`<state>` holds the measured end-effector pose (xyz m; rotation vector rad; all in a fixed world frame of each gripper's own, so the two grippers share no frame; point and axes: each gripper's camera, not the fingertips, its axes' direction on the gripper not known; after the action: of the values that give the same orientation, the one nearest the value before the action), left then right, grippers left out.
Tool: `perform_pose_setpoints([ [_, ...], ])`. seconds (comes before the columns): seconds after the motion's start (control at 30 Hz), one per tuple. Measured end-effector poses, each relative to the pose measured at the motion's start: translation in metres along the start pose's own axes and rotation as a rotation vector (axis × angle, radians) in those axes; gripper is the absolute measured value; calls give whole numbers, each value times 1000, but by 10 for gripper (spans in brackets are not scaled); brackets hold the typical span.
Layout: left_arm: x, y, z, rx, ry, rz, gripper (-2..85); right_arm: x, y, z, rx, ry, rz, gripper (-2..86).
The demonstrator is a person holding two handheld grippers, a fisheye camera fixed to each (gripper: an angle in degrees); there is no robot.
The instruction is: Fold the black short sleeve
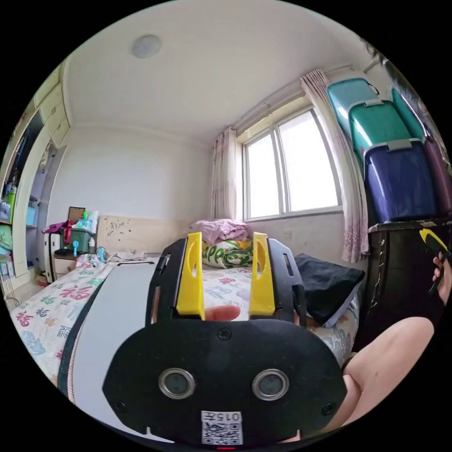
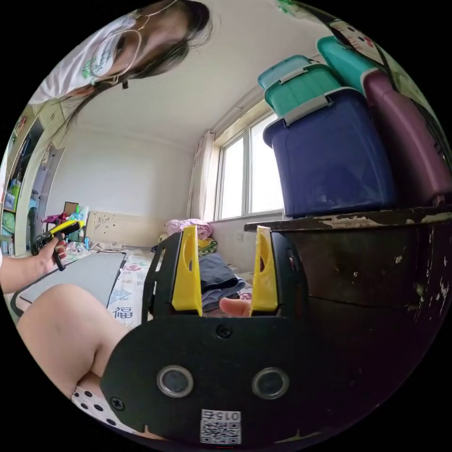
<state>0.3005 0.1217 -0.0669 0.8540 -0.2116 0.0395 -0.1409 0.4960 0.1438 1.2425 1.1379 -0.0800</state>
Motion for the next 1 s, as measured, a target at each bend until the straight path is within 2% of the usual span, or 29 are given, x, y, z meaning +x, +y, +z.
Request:
perform_pose_setpoints([
  [0.27,15,77,27,-116,110,-97,164,-35,-32,8,-75,-44,76,172],
  [0.43,16,118,50,-207,231,-118,164,-83,-73,45,-152,-211,42,160],
  [0.63,-6,153,73,-284,322,-88,160,-188,-132,152,-307,-468,6,154],
  [0.7,-24,165,80,-307,350,-91,157,-250,-153,208,-385,-544,-66,149],
  [0.9,-69,188,104,-349,434,-96,152,-421,-159,368,-616,-612,-215,141],
  [1.0,-87,195,123,-358,468,-98,152,-491,-156,442,-741,-644,-186,137],
])
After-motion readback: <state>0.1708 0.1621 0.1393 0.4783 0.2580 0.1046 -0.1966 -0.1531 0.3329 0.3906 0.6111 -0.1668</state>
